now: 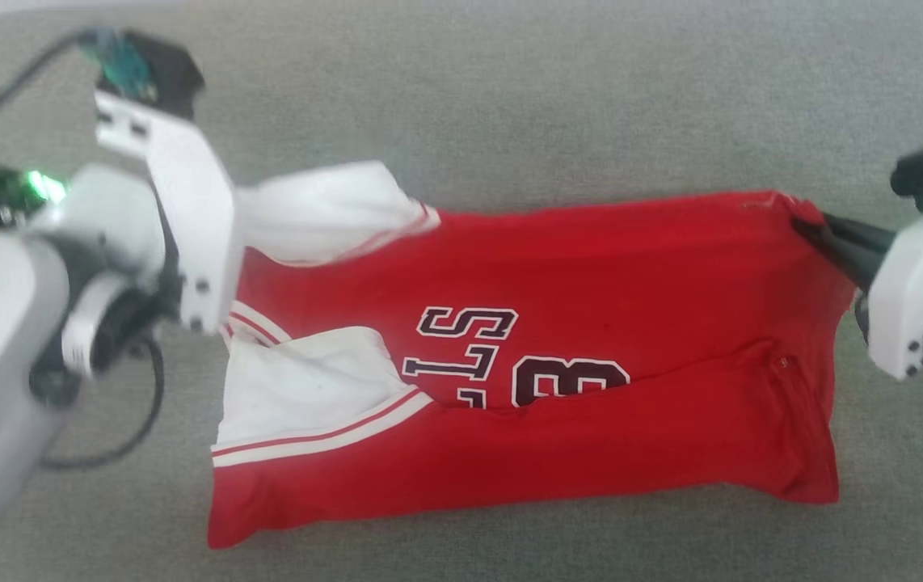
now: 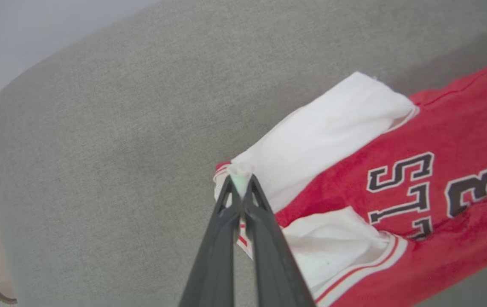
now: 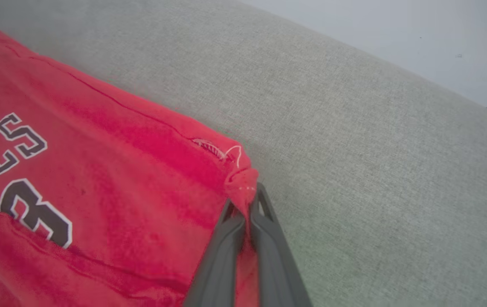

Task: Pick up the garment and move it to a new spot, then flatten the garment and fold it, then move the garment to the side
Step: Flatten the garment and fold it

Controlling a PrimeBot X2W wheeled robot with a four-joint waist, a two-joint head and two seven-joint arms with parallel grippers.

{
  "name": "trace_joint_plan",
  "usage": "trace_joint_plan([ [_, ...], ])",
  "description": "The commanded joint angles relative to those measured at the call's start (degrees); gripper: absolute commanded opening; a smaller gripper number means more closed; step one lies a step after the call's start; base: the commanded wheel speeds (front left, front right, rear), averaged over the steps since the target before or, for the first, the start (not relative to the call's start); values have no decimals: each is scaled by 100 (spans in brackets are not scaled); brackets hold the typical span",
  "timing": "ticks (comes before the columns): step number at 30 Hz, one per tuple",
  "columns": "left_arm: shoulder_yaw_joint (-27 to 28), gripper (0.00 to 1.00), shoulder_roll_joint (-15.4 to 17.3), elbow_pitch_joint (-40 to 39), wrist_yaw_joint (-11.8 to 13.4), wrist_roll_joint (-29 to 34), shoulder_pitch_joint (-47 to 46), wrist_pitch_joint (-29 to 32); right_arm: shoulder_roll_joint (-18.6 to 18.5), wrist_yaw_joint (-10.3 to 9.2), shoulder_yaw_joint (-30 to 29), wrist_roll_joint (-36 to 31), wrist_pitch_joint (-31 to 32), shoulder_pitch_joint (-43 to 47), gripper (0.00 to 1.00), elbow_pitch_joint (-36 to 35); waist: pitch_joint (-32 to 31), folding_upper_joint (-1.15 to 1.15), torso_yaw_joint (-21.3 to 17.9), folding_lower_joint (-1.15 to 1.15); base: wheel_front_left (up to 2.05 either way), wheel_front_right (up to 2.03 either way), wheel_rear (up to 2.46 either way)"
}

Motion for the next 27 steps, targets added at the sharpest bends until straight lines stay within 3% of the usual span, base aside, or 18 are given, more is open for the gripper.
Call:
trace_joint_plan([
  [1,24,0,143,-354,175,-3,299,54,-73,-8,-102,-19,-17,241,0,-102,-49,0,48,0,0,0,0],
  [7,33,0,486,-1425,785,-84,1318,93,-246,-8,-324,68,121,1038,0,-468,-109,0,97,0,0,0,0],
  [12,-24,0,504,-1597,971,-215,1891,-50,-180,-8,-473,87,199,1458,0,-479,-174,0,94,0,0,0,0],
  [22,-109,0,227,-886,838,-625,2704,-469,305,-7,-580,46,444,1861,0,-126,-469,0,33,0,0,0,0],
  [23,-68,0,209,-786,816,-652,2732,-552,350,-7,-599,26,455,1868,27,-82,-506,0,32,0,0,0,0],
  [24,-45,6,191,-692,792,-676,2790,-626,364,-7,-610,-34,471,1868,89,-55,-542,0,33,0,0,0,0],
  [25,-39,14,196,-607,758,-648,2842,-695,393,-7,-621,-50,492,1874,100,-37,-585,0,34,0,0,0,0],
  [26,-35,34,194,-548,710,-623,2859,-779,415,-7,-646,-79,492,1877,100,-16,-623,0,38,0,0,0,0],
  [27,-6,71,156,-496,666,-655,2864,-864,435,-7,-662,-90,528,1879,100,-1,-663,0,44,0,0,0,0],
])
